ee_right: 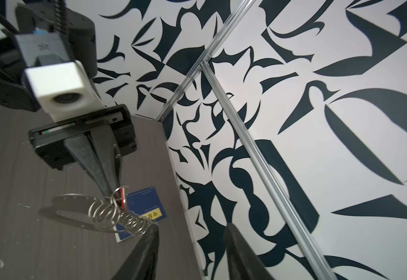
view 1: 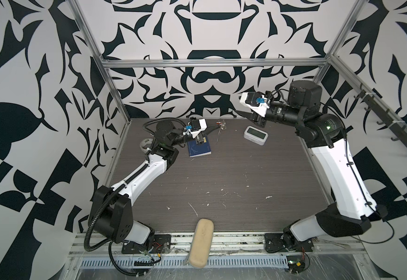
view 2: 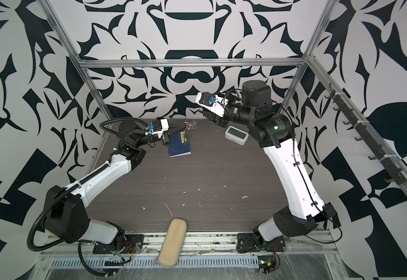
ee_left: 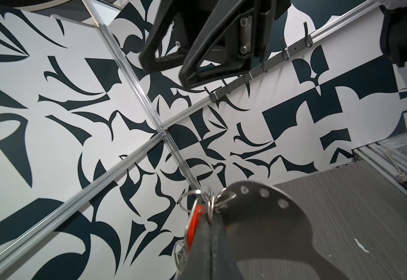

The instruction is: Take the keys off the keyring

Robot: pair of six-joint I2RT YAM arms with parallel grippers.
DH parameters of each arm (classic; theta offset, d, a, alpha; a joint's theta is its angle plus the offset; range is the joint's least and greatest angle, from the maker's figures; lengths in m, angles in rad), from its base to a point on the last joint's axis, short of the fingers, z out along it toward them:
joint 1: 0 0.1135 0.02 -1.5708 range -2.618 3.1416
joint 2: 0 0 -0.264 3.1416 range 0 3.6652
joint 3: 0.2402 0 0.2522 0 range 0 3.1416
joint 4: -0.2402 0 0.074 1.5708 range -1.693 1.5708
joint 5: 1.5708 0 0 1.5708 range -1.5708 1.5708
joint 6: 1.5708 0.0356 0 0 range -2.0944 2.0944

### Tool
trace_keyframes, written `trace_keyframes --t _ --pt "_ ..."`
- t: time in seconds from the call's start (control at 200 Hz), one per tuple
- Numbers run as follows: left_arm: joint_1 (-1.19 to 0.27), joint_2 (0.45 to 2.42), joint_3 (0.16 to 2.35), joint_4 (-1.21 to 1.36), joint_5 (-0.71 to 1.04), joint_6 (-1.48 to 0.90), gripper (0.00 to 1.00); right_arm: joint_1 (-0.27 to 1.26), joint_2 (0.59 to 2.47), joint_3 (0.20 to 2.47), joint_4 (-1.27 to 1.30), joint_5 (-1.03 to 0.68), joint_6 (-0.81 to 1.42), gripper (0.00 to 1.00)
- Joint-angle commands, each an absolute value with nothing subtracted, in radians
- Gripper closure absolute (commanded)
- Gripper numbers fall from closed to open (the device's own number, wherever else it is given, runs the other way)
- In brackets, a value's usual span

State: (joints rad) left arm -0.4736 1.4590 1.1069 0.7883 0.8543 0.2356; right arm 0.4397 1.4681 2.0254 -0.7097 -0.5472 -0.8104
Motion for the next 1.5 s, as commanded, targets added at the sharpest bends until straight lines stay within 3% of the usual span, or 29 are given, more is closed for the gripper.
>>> trace_keyframes --t 0.0,0.265,0.635,1.495 --pt "-0.474 1.413 1.065 0.85 0.873 0.215 1.0 0.422 1.417 1.911 -0.628 -0.75 -0.796 0.56" --pt "-0.474 1.36 0.968 0.895 0.877 0.209 1.0 0.42 1.407 1.801 -0.667 -0.847 -0.845 0.7" --pt "-0.479 1.33 0.904 0.914 0.88 0.204 1.0 0.462 1.432 1.77 -0.715 -0.932 -0.826 0.72" --pt "-0.482 1.31 0.856 0.936 0.913 0.21 1.0 0.515 1.517 1.864 -0.884 -0.838 -0.909 0.81"
